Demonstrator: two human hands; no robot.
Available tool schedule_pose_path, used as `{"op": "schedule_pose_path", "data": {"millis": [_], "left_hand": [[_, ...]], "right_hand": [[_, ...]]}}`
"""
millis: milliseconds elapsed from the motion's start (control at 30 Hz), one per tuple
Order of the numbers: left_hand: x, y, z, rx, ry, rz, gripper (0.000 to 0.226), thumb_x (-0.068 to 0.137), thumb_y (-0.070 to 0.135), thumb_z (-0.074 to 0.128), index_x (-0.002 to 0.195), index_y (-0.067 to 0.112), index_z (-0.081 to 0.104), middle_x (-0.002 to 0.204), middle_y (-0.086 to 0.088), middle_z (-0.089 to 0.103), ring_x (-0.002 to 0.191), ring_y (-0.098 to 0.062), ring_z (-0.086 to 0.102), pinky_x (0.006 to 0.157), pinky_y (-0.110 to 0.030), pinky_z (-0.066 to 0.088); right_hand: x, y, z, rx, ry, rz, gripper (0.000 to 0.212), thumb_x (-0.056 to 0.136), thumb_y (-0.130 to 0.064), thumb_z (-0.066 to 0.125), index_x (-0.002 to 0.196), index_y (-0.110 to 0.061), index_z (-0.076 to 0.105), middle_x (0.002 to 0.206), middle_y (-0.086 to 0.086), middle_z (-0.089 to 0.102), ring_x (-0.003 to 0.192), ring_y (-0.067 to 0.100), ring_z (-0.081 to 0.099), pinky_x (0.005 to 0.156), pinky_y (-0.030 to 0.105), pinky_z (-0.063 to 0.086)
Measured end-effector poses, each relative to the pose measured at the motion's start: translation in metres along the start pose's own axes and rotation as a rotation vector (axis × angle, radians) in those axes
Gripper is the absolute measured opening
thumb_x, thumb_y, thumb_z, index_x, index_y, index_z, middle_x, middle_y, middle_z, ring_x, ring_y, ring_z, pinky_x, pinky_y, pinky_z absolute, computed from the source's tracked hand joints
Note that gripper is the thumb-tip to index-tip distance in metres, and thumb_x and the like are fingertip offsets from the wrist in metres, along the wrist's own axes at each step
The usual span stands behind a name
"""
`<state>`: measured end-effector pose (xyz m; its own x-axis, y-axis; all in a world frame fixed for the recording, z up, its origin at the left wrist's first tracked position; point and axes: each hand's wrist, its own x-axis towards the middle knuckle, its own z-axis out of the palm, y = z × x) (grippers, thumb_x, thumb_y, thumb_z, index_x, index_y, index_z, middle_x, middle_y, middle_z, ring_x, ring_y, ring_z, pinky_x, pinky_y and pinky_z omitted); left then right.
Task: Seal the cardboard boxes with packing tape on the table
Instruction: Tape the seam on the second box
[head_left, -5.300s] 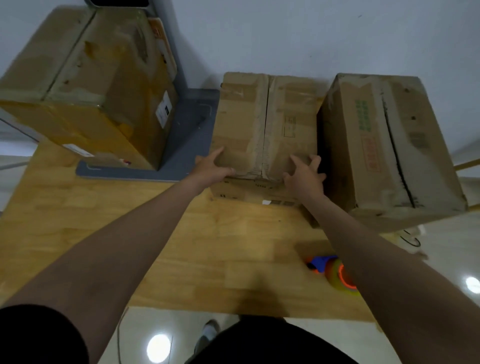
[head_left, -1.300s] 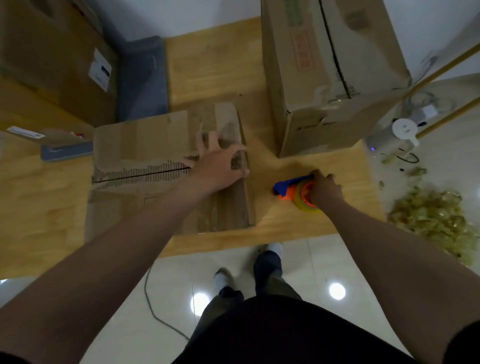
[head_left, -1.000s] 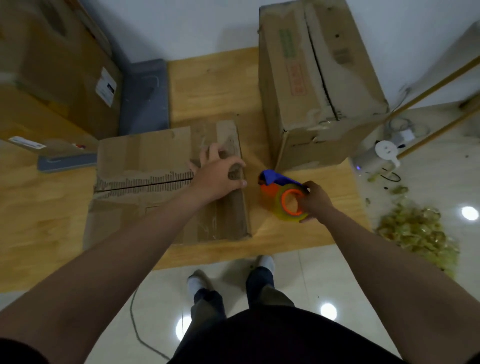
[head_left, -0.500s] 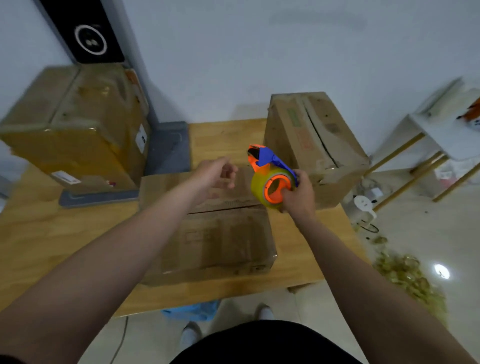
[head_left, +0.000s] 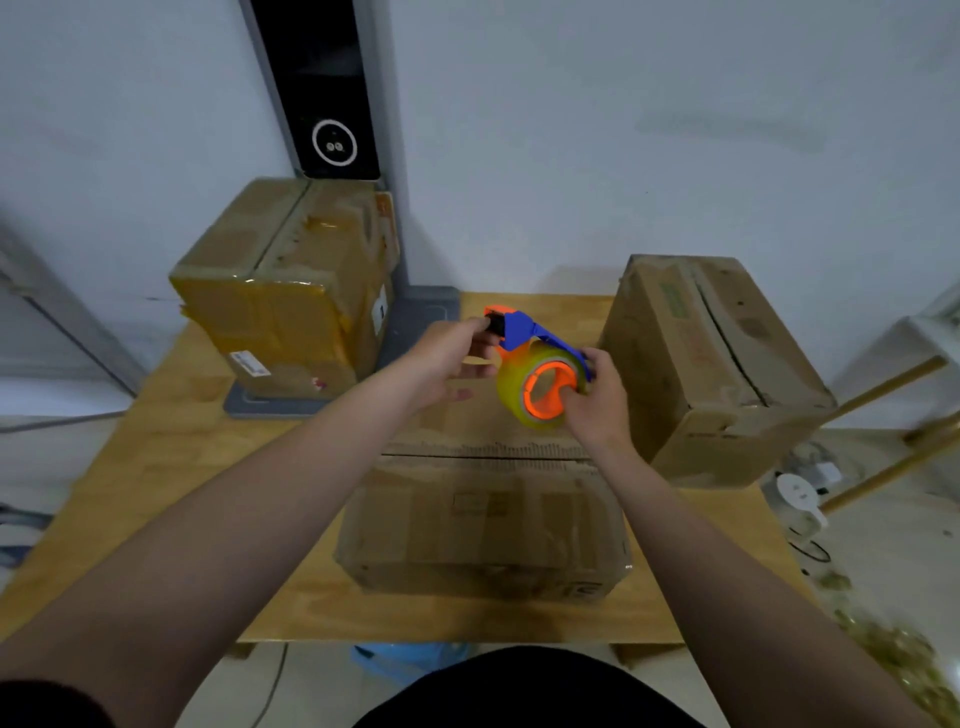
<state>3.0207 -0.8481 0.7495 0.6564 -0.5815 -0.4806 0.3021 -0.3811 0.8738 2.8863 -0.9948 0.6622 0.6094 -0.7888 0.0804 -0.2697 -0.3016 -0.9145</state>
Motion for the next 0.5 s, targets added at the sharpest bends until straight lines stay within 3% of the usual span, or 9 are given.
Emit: {"op": "schedule_pose_path", "data": {"millis": [167, 300, 400, 500], "left_hand": [[0.000, 0.002, -0.016, 0.134, 0.050, 0.065, 0.032, 0.100, 0.031, 0.050, 0.073, 0.018, 0.063, 0.065, 0.003, 0.058, 0.068, -0.018, 0.064, 0.085, -0.040, 0.047], [0.005, -0.007, -0.032, 0.261, 0.076, 0.081, 0.034, 0.101, 0.031, 0.050, 0.073, 0.016, 0.062, 0.060, 0.002, 0.057, 0.067, -0.018, 0.061, 0.084, -0.037, 0.051], [0.009, -0.021, -0.043, 0.344, 0.100, 0.082, 0.034, 0.100, 0.029, 0.051, 0.070, 0.017, 0.059, 0.057, 0.003, 0.055, 0.065, -0.019, 0.055, 0.076, -0.034, 0.047], [0.013, -0.043, -0.051, 0.330, 0.134, 0.109, 0.037, 0.101, 0.025, 0.047, 0.066, 0.017, 0.053, 0.054, 0.005, 0.049, 0.062, -0.017, 0.047, 0.067, -0.033, 0.040]], "right_hand": [[0.002, -0.002, 0.003, 0.012, -0.045, -0.065, 0.063, 0.080, 0.004, 0.057, 0.137, -0.024, 0.051, 0.126, 0.003, 0.056, 0.114, 0.019, 0.056, 0.099, 0.040, 0.050], [-0.001, -0.006, 0.001, 0.054, -0.145, -0.157, 0.069, 0.086, 0.008, 0.051, 0.147, -0.025, 0.045, 0.129, -0.004, 0.058, 0.116, 0.012, 0.058, 0.099, 0.032, 0.050], [0.000, -0.003, 0.002, -0.059, -0.186, -0.289, 0.076, 0.085, 0.008, 0.052, 0.150, -0.029, 0.042, 0.137, -0.010, 0.052, 0.123, 0.004, 0.051, 0.105, 0.028, 0.042], [0.000, 0.001, 0.006, -0.236, -0.227, -0.378, 0.082, 0.083, 0.000, 0.057, 0.151, -0.040, 0.037, 0.128, -0.005, 0.050, 0.105, 0.014, 0.054, 0.092, 0.035, 0.046]]}}
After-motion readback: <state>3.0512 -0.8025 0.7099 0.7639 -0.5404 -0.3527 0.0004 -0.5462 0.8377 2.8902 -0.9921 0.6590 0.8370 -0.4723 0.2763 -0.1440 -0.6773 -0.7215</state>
